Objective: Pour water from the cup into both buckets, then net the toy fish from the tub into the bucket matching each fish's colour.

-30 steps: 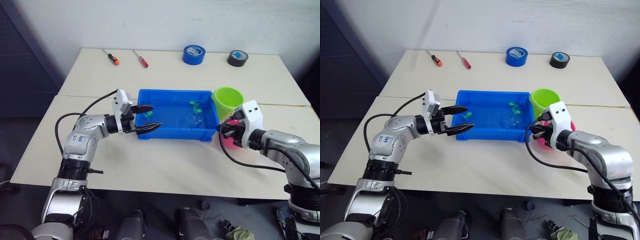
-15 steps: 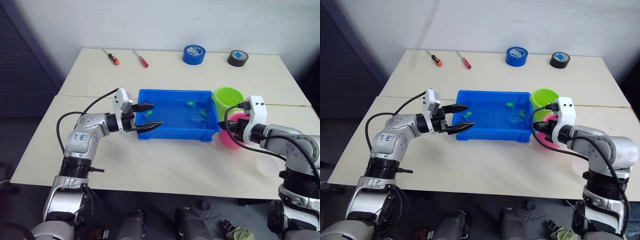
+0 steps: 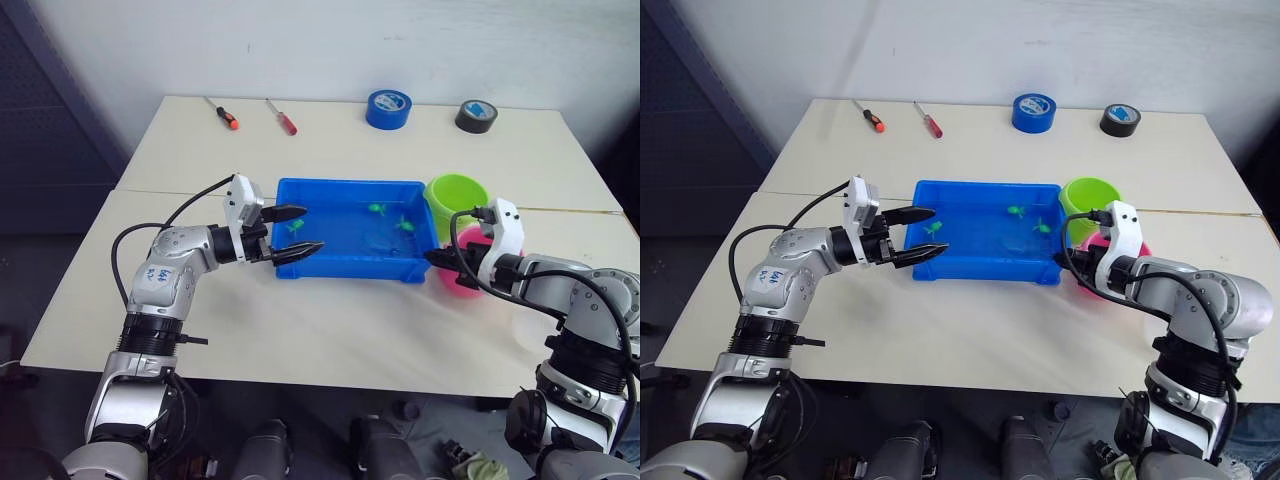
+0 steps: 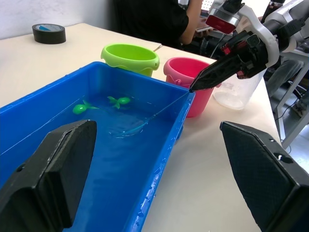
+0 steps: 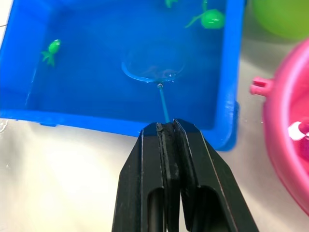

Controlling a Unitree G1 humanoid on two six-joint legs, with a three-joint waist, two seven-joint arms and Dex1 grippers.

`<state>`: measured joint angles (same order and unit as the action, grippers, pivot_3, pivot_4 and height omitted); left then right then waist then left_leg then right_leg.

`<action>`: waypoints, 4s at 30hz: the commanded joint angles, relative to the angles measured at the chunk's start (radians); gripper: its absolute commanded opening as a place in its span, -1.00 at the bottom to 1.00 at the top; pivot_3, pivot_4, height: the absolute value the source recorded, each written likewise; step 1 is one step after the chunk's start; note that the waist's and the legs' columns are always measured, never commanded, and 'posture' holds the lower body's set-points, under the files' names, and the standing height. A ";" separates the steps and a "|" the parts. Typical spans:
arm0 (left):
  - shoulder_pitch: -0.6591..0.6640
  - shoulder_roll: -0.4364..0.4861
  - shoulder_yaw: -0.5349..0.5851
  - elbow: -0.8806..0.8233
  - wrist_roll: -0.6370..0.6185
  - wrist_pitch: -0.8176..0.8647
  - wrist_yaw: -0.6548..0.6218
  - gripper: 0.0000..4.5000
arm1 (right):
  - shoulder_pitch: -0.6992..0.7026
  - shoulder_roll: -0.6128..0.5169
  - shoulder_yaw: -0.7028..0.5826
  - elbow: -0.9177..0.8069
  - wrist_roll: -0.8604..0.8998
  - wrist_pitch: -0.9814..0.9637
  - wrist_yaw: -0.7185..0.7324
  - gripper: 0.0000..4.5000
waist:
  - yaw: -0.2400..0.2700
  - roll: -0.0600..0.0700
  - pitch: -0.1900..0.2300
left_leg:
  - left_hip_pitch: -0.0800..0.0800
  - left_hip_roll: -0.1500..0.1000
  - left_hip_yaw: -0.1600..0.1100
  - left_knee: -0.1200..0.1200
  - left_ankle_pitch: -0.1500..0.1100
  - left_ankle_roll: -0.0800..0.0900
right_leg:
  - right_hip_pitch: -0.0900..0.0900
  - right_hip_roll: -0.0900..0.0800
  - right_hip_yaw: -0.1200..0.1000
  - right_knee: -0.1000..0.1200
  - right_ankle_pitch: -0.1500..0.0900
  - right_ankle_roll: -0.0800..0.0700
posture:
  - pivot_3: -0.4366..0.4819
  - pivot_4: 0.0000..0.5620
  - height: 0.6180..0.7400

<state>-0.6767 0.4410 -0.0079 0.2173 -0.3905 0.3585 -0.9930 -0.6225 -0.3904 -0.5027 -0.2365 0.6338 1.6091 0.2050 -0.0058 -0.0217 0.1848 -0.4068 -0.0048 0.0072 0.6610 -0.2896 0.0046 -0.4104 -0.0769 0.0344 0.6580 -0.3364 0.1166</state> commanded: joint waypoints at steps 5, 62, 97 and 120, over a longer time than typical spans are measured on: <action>-0.018 0.001 0.016 0.010 -0.001 -0.028 0.001 0.99 | 0.009 -0.077 0.082 -0.038 -0.067 -0.139 0.020 -1.00 | 0.000 0.000 0.000 | 0.000 0.000 0.000 0.000 0.000 0.000 | 0.000 0.000 -0.001 0.000 0.000 0.000 | -0.05 -0.47 1.00; -0.137 -0.092 -0.024 0.151 0.023 -0.057 -0.083 0.99 | 0.330 -0.589 0.312 -0.051 -0.513 -1.075 0.292 -1.00 | 0.002 0.000 0.000 | 0.000 0.001 0.002 0.001 0.000 0.000 | 0.001 0.003 0.000 -0.001 0.000 0.000 | -0.05 -0.47 1.00; 0.065 0.045 0.044 -0.108 -0.007 0.072 0.006 0.99 | 0.189 -0.341 0.286 -0.224 -0.014 -0.473 0.363 -1.00 | 0.007 0.000 0.000 | 0.000 0.001 -0.002 0.002 0.000 -0.001 | 0.002 -0.001 0.002 0.000 0.000 0.000 | -0.05 -0.47 1.00; 0.120 0.075 0.091 -0.221 -0.033 0.119 0.127 0.99 | -0.005 -0.147 0.442 0.252 -0.255 -0.776 0.266 -1.00 | 0.000 0.000 0.000 | 0.000 0.000 0.001 0.002 0.000 0.000 | 0.000 0.000 -0.002 0.001 0.000 0.000 | -0.05 -0.47 1.00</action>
<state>-0.5394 0.5110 0.0676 0.0176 -0.4079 0.4823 -0.8694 -0.6019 -0.5376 -0.0492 0.0263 0.3938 0.8844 0.4726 -0.0056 -0.0216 0.1851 -0.4066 -0.0047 0.0084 0.6633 -0.2896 0.0041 -0.4104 -0.0771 0.0324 0.6588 -0.3364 0.1168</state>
